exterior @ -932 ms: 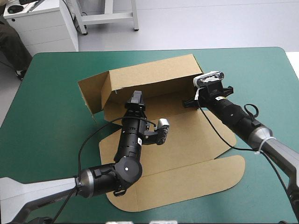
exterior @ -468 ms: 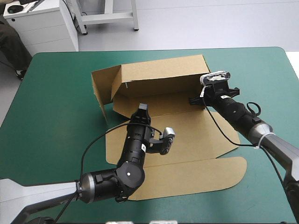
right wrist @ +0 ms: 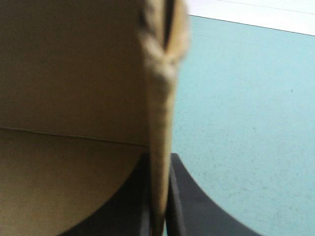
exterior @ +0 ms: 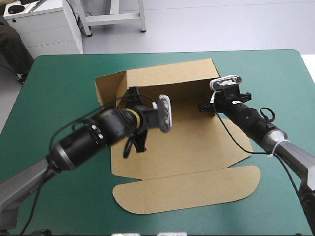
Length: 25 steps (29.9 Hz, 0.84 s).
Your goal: Fold the box
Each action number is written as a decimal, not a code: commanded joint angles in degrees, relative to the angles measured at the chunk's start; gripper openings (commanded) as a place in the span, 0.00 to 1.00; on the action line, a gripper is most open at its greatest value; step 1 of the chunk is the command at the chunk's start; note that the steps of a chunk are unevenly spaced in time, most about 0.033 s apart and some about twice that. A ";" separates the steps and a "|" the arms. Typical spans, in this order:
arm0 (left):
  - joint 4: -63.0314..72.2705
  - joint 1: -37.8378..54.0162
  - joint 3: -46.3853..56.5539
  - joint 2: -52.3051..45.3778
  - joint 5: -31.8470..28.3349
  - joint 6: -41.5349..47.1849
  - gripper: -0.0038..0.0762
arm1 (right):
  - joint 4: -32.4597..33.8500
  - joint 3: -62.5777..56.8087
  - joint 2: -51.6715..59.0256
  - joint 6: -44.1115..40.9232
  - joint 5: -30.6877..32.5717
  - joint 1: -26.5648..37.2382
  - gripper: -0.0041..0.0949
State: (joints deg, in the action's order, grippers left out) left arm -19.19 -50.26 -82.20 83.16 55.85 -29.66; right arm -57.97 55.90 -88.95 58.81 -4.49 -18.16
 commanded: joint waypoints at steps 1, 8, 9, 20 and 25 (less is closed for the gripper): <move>15.08 11.69 -10.99 -2.65 1.84 -3.68 0.06 | -0.30 2.12 2.33 0.04 -1.48 0.22 0.03; 45.15 42.39 -15.75 -3.22 -1.47 -1.65 0.06 | -0.30 2.12 2.33 0.04 -0.62 0.22 0.03; 49.89 46.66 -15.24 -3.22 -1.03 -1.43 0.06 | -0.30 2.12 2.33 0.04 -0.32 0.22 0.03; 79.29 79.68 3.63 -3.22 -0.88 -0.98 0.05 | -0.30 2.01 1.85 0.04 3.47 0.22 0.03; 83.35 84.90 12.88 -3.22 -6.54 -0.98 0.05 | -0.30 2.01 1.85 0.15 3.95 0.22 0.03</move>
State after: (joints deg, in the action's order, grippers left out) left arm 57.86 32.73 -71.90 82.25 53.44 -30.96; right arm -57.87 55.90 -89.05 58.93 0.73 -18.16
